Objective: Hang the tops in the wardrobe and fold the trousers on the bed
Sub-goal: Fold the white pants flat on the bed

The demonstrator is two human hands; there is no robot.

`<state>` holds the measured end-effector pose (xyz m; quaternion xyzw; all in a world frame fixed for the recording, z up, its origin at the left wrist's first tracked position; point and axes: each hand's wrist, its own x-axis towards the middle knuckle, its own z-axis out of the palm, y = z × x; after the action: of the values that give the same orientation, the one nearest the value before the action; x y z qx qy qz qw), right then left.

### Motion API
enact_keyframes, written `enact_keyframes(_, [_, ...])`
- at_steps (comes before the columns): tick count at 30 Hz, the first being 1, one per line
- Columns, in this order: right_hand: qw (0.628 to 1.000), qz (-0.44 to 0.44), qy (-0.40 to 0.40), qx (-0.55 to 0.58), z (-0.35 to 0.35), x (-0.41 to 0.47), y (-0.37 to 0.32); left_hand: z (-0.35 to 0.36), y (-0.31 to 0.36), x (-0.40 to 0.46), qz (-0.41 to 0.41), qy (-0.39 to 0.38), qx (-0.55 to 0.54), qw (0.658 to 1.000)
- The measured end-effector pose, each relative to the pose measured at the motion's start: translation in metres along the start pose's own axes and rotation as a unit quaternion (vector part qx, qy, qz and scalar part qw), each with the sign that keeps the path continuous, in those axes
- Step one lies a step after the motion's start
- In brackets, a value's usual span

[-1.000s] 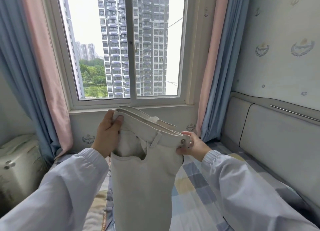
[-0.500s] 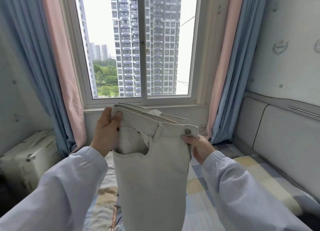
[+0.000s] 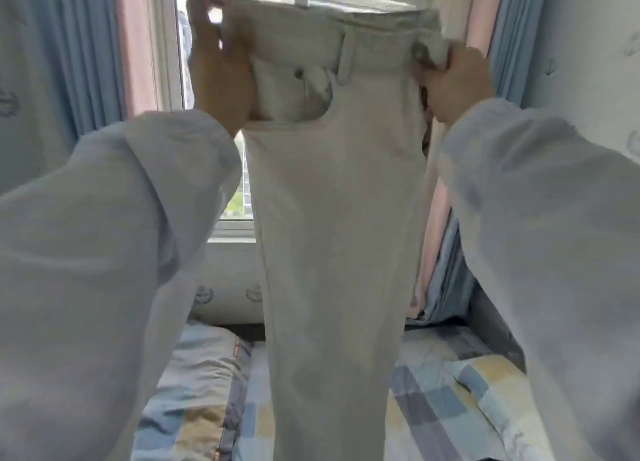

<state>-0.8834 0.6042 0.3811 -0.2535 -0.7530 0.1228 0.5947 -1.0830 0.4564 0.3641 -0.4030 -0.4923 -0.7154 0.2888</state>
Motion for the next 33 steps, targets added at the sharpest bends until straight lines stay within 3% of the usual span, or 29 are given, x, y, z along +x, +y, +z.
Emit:
enact_keyframes(1, [0.998, -0.03, 0.052, 0.025, -0.009, 0.009, -0.013, 0.005, 0.016, 0.011, 0.02, 0.025, -0.073, 0.997])
enact_keyframes(3, [0.996, -0.036, 0.071, 0.036, -0.011, 0.01, -0.017, 0.015, 0.029, 0.013, -0.031, -0.041, -0.123, 0.991])
enact_keyframes(6, [0.995, 0.075, -0.066, 0.006, 0.002, -0.004, 0.019, 0.024, -0.001, -0.023, -0.175, -0.199, 0.04, 0.963])
enact_keyframes(8, [0.987, 0.128, -0.091, 0.019, -0.003, -0.011, 0.039, 0.024, -0.029, -0.05, -0.211, -0.22, 0.093, 0.948])
enact_keyframes(12, [0.992, 0.085, -0.081, 0.043, -0.022, -0.001, 0.037, 0.029, -0.026, -0.046, -0.211, -0.151, 0.049, 0.964])
enact_keyframes(15, [0.998, 0.034, -0.02, 0.053, -0.03, 0.006, 0.024, 0.025, -0.003, -0.032, -0.144, -0.109, -0.008, 0.983])
enact_keyframes(19, [0.995, 0.046, -0.087, -0.021, -0.04, -0.008, 0.026, 0.015, -0.006, -0.041, -0.136, -0.186, 0.02, 0.973])
enact_keyframes(21, [0.993, 0.047, -0.107, -0.007, -0.052, -0.013, 0.025, 0.009, -0.007, -0.042, -0.109, -0.187, 0.048, 0.975])
enact_keyframes(24, [0.99, 0.055, -0.118, 0.05, -0.074, -0.022, 0.017, -0.008, 0.0, -0.035, -0.078, -0.179, -0.011, 0.981])
enact_keyframes(26, [0.976, 0.09, -0.183, 0.07, -0.08, -0.036, 0.021, -0.017, -0.005, -0.04, -0.11, -0.287, -0.058, 0.95])
enact_keyframes(29, [0.917, 0.171, -0.351, 0.083, -0.078, -0.07, 0.055, -0.027, -0.032, -0.074, -0.199, -0.496, -0.062, 0.843])
enact_keyframes(33, [0.74, 0.251, -0.615, 0.11, -0.071, -0.103, 0.112, -0.034, -0.083, -0.125, -0.23, -0.711, -0.089, 0.659])
